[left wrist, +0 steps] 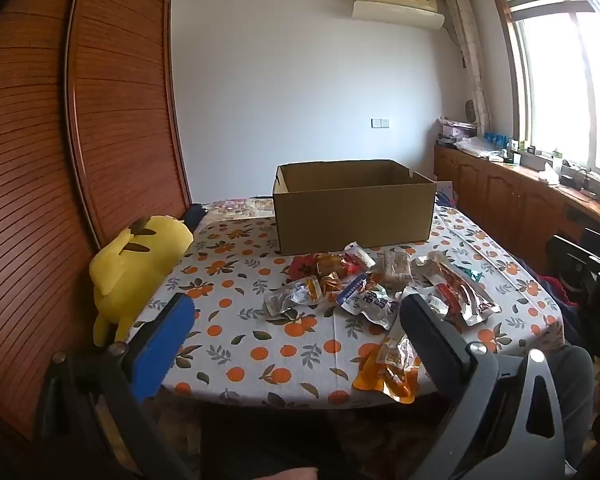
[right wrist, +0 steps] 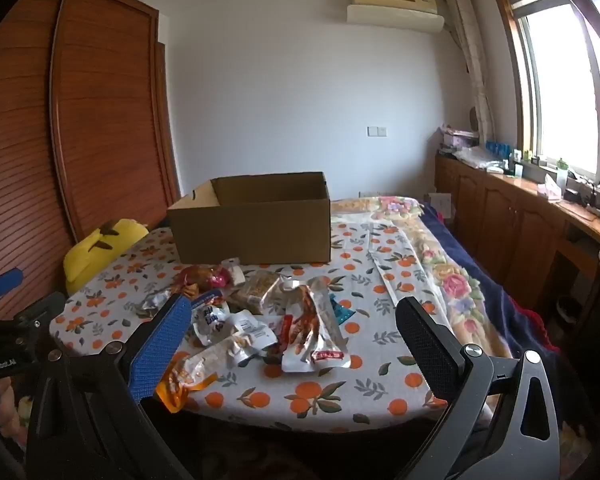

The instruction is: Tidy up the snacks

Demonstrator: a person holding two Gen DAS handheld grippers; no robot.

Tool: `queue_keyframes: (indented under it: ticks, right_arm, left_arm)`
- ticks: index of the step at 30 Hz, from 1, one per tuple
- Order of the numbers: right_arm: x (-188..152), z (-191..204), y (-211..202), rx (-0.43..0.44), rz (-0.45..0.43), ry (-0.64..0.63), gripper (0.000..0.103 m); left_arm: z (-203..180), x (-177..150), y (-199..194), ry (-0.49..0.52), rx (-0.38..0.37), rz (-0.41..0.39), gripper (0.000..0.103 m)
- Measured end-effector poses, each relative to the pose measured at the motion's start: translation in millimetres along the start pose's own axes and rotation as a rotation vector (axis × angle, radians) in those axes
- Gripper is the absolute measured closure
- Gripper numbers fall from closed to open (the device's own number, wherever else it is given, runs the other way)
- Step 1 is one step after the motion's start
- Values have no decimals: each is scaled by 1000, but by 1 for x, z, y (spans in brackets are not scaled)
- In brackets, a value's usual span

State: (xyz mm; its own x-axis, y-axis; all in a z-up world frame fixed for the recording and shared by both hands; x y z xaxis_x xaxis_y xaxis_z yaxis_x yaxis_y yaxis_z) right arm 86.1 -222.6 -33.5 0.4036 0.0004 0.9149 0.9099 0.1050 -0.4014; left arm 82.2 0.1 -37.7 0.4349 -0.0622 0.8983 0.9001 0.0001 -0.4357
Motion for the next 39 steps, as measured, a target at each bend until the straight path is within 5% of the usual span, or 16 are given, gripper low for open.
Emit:
queue_keyframes:
  ticks: [39]
  right_arm:
    - [-1, 0, -2, 4, 2, 4, 0]
  left_arm:
    - [0, 7, -11, 9, 2, -21, 0]
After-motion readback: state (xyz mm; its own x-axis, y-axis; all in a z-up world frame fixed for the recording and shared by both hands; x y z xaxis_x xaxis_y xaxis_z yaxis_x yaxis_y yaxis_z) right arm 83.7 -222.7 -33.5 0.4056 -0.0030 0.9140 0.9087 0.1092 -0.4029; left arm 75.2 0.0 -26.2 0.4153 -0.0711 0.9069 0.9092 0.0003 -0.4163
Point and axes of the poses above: each gripper's, at about its wrist camera, not at the fingertips, and y roughly the way its jaws point, z to its left, x to its top, the point moved 9 cm from there along y, roughly the way its jaws point, and after that the axes turned 1 degree about z, right-handed, at the moved point
